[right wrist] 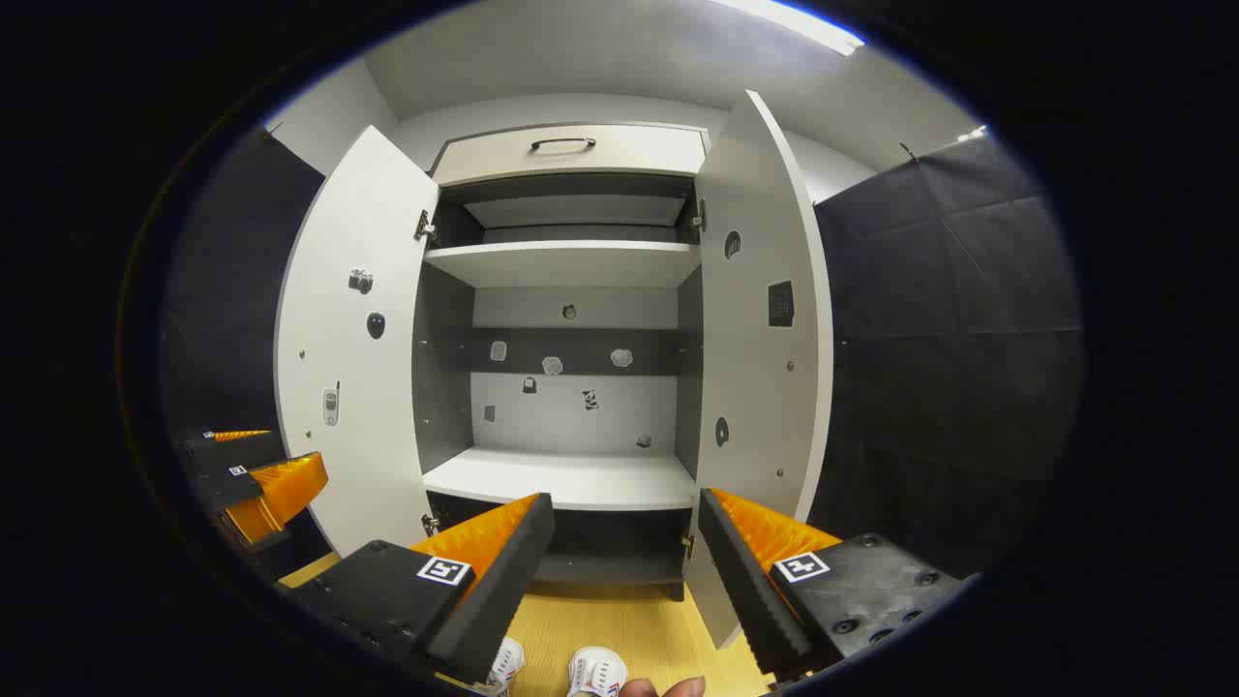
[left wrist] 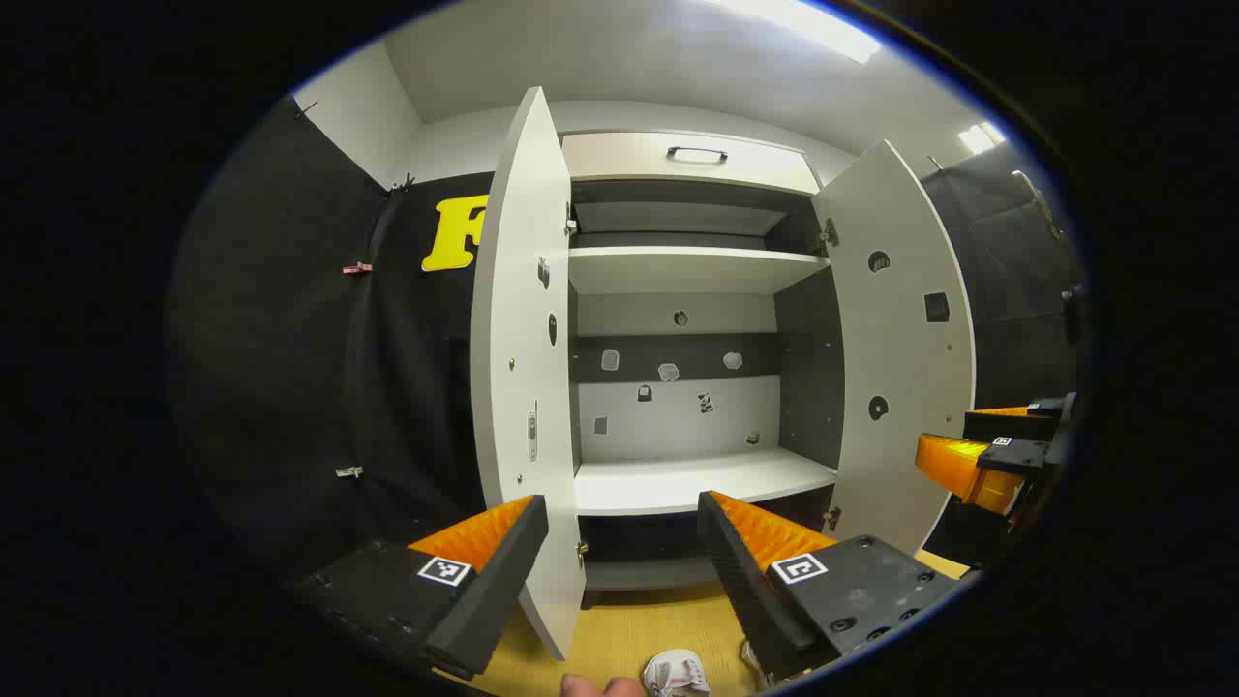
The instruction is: Grab one shoe with the right hand and put it into the shoe cabinet, grab the other shoe with the left hand and put it into the shoe cabinet; then close the right door with the right hand and the left door with the left hand.
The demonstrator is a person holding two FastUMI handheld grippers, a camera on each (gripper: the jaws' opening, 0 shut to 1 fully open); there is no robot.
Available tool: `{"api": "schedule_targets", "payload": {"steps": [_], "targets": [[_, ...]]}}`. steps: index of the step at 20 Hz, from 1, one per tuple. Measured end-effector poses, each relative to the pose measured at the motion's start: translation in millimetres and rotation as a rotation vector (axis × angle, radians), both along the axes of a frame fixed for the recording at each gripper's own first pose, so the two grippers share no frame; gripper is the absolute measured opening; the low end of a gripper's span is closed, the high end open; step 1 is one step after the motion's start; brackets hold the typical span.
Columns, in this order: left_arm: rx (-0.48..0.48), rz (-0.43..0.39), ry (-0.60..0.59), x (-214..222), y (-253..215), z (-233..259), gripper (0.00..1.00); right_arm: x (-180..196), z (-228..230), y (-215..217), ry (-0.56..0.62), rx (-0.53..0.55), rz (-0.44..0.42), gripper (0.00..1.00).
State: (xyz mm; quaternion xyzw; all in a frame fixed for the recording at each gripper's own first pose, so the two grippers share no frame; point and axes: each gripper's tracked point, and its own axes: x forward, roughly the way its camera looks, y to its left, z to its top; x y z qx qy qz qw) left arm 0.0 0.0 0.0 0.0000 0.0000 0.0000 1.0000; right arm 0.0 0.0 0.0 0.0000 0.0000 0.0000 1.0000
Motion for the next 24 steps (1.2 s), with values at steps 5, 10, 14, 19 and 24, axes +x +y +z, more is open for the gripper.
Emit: {"api": "schedule_targets", "payload": {"steps": [5, 10, 14, 19, 24], "targets": [[-0.01, 0.004, -0.005, -1.6, 0.8, 0.1, 0.97, -3.0, 4.7, -0.8, -0.014, 0.009, -0.001, 0.98], [-0.001, -0.003, -0.01, -2.3, -1.2, 0.9, 0.97, -4.0, 5.0, -2.9, -0.014, 0.014, -0.007, 0.98], [-0.004, -0.007, -0.012, -3.3, -2.2, 1.1, 0.96, -3.5, 6.5, -3.5, -0.02, 0.012, -0.007, 0.98], [-0.005, -0.007, -0.017, -2.4, -2.0, 1.3, 0.97, -2.5, 3.8, -1.1, -0.014, 0.012, -0.004, 0.98], [-0.007, -0.004, -0.019, -1.3, -0.5, -0.8, 0.96, -3.8, -15.0, 10.6, 0.03, 0.006, 0.019, 0.98]]}}
